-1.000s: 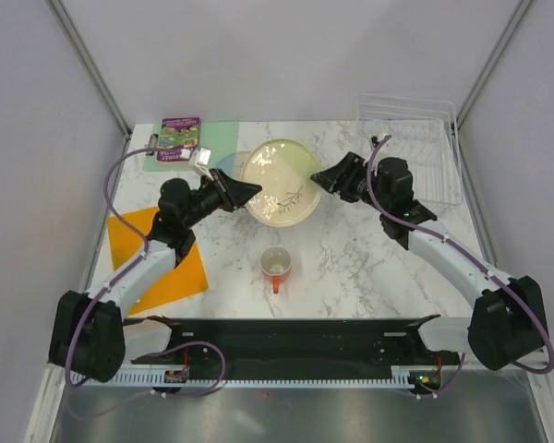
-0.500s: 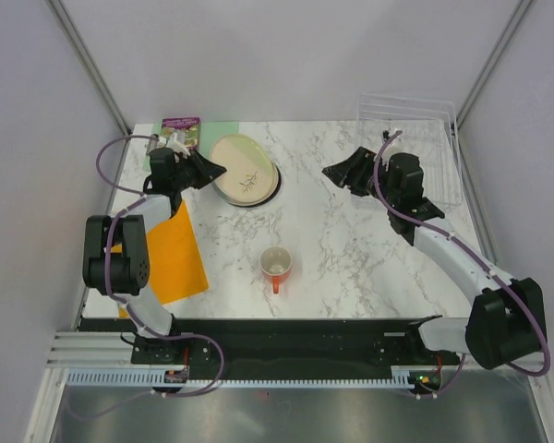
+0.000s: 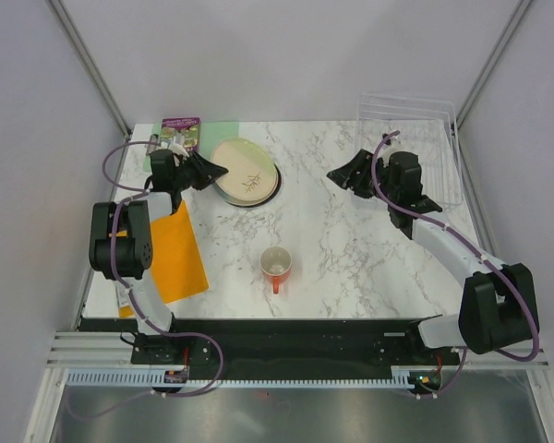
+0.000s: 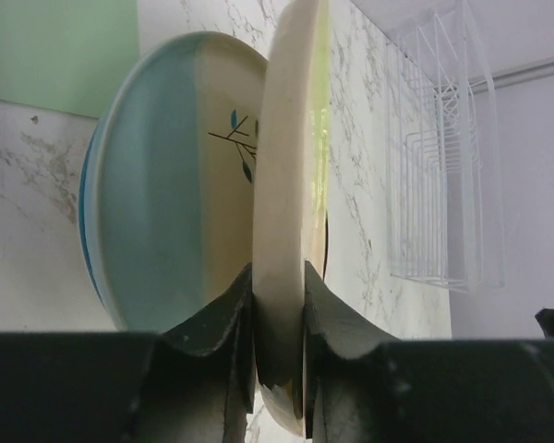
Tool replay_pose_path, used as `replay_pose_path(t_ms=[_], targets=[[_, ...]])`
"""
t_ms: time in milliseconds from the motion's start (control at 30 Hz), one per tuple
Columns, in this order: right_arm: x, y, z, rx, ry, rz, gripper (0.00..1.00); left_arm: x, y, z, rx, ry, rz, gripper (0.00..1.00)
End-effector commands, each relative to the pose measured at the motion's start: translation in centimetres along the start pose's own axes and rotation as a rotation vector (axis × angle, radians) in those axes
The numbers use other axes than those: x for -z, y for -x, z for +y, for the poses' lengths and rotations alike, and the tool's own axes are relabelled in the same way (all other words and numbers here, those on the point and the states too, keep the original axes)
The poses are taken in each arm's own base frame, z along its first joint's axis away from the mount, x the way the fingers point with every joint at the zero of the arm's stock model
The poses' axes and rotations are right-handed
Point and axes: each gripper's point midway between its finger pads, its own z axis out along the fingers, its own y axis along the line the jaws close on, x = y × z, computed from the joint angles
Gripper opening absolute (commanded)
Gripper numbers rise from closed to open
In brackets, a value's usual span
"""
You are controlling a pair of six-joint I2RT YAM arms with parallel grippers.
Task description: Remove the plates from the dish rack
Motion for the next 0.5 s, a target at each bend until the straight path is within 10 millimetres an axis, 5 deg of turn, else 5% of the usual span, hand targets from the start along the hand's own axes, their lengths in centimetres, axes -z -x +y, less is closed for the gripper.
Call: replay_pose_path(t_ms=[0,100,400,433,467], targets=[[0.5,0.9,0.9,0.031,0.041,-0.029,0.66,0.1,1.2,-2.7,-0.032,-0.107,-0.015,0.37],[0.8,0.8,1.0,0.025,0.043,-0.029,0.66,0.4,0.7,-1.9,-0.029,-0.075,-0.011,0.54],[1.5,0.7,0.9,0.023,0.04,-0.037,0.67,1.2,-0.3,0.0,-0.054,0.027,-0.013,0.68],[1.6,0.8,1.1,0.025,0.044,-0.04,0.67,1.5,-0.6,0.6,-0.048,0.065,-0.004,0.79],[1.7,0.8,1.1,0.024,0.044,-0.04,0.67,1.8,-0.3,0.4,-0.068,0.083,-0.016,0.8]])
